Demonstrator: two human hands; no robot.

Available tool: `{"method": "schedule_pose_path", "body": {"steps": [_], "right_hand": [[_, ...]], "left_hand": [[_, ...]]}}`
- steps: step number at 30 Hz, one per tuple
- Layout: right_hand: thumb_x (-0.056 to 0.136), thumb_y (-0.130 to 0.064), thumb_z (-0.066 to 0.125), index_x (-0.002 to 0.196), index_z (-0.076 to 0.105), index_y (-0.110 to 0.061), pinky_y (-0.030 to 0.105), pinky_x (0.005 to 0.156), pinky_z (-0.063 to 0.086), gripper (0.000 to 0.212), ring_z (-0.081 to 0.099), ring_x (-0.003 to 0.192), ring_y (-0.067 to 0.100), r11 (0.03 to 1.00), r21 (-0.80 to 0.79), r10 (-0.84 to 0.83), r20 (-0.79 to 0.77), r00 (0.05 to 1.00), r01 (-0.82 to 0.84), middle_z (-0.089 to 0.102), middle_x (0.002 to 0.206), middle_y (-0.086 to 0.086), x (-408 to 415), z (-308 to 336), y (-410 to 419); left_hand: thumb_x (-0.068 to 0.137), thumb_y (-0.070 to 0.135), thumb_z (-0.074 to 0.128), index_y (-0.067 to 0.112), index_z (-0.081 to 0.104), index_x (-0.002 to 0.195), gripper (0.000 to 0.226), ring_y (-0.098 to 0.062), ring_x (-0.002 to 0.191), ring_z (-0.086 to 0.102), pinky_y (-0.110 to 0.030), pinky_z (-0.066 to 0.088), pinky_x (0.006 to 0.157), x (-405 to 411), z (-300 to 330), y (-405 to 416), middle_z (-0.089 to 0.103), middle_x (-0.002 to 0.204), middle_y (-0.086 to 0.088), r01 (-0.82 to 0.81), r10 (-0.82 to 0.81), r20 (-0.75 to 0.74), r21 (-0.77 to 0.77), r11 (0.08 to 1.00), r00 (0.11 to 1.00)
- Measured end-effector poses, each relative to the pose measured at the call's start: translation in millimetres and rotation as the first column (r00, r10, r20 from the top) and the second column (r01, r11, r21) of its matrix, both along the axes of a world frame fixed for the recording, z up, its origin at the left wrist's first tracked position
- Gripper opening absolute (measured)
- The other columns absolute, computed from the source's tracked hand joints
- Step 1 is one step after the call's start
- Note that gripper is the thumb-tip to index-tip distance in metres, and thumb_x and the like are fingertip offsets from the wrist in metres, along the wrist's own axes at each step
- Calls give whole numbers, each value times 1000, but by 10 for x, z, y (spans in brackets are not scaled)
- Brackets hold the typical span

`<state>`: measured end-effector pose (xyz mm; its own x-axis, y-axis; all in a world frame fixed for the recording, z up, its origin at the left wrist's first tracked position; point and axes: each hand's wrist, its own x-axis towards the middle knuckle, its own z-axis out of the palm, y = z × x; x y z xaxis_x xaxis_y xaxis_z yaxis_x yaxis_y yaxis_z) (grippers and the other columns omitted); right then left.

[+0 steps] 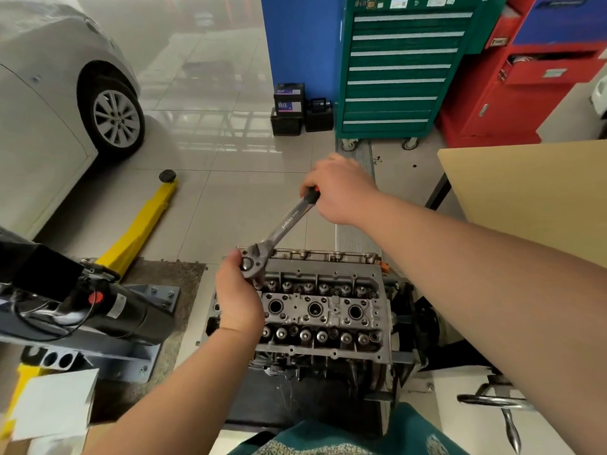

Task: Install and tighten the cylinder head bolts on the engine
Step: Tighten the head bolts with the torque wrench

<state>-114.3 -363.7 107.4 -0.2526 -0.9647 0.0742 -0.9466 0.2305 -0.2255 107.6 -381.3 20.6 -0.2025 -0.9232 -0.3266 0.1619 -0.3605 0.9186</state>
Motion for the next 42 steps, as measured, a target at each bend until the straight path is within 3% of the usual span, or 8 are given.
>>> {"method": "schedule_pose_path", "body": {"steps": [10, 15, 17, 20, 24, 29, 36, 42], "right_hand": [[90, -33, 58, 97, 64, -36, 37, 70, 44, 10, 52, 89, 20, 991, 67, -108, -110, 988, 116, 53, 81, -10, -23, -187, 348], [76, -102, 13, 87, 50, -40, 40, 82, 43, 73, 53, 79, 15, 986, 116, 132, -146, 980, -116, 52, 78, -16, -166, -77, 397], [76, -100, 9, 88, 49, -39, 39, 79, 45, 73, 55, 75, 14, 979, 106, 188, -165, 968, -172, 51, 76, -18, -216, -65, 390], [80, -96, 12, 86, 45, -38, 33, 64, 49, 67, 56, 72, 15, 980, 10, 194, -231, 954, -197, 49, 73, -17, -225, -149, 422], [80, -95, 16, 82, 44, -38, 30, 58, 40, 64, 53, 66, 16, 978, -57, 181, -251, 951, -201, 48, 69, -16, -194, -189, 429], [80, -96, 15, 79, 48, -34, 30, 58, 37, 70, 54, 65, 16, 997, 3, 81, -244, 966, -83, 47, 66, -15, -66, -108, 530], [92, -87, 21, 68, 38, -28, 17, 51, 4, 65, 25, 43, 10, 948, -211, -294, -298, 908, 237, 37, 51, -13, 761, -267, 1238], [82, -94, 25, 67, 45, -31, 23, 43, 28, 68, 47, 47, 4, 988, 113, -110, 14, 994, 107, 53, 54, -9, 399, -101, 1156]], "left_hand": [[86, 40, 52, 25, 69, 54, 39, -14, 50, 41, -33, 28, 57, -17, 52, -401, 55, 65, 1, 196, -192, -131, 18, 980, 972], [102, 27, 46, 31, 74, 64, 48, -6, 63, 59, -32, 40, 66, 32, 94, -313, 66, 68, 7, 163, -137, 159, -160, 974, 978], [103, 19, 46, 25, 73, 77, 38, 2, 67, 61, -22, 46, 63, 22, 129, -286, 69, 74, 7, 104, -20, 255, -319, 942, 967], [98, 19, 49, 15, 74, 82, 30, -1, 70, 64, -14, 50, 65, -64, 266, -205, 73, 78, 8, -66, 107, 112, -320, 945, 988], [94, 39, 49, 27, 68, 52, 48, -20, 76, 64, -39, 51, 85, -285, 412, -169, 75, 73, -5, -269, 265, -50, -125, 955, 963], [91, 54, 51, 23, 59, 50, 52, -25, 71, 64, -40, 45, 81, -371, 475, -218, 73, 66, -17, -379, 371, -123, -41, 925, 920], [90, 54, 52, 20, 57, 57, 48, -32, 59, 63, -38, 54, 75, -216, 399, -379, 62, 55, -14, -228, 222, -179, -14, 973, 958], [89, 52, 55, 21, 58, 55, 46, -29, 55, 62, -34, 56, 67, -224, 433, -403, 63, 55, -12, -167, 166, -139, 3, 986, 976]]}}
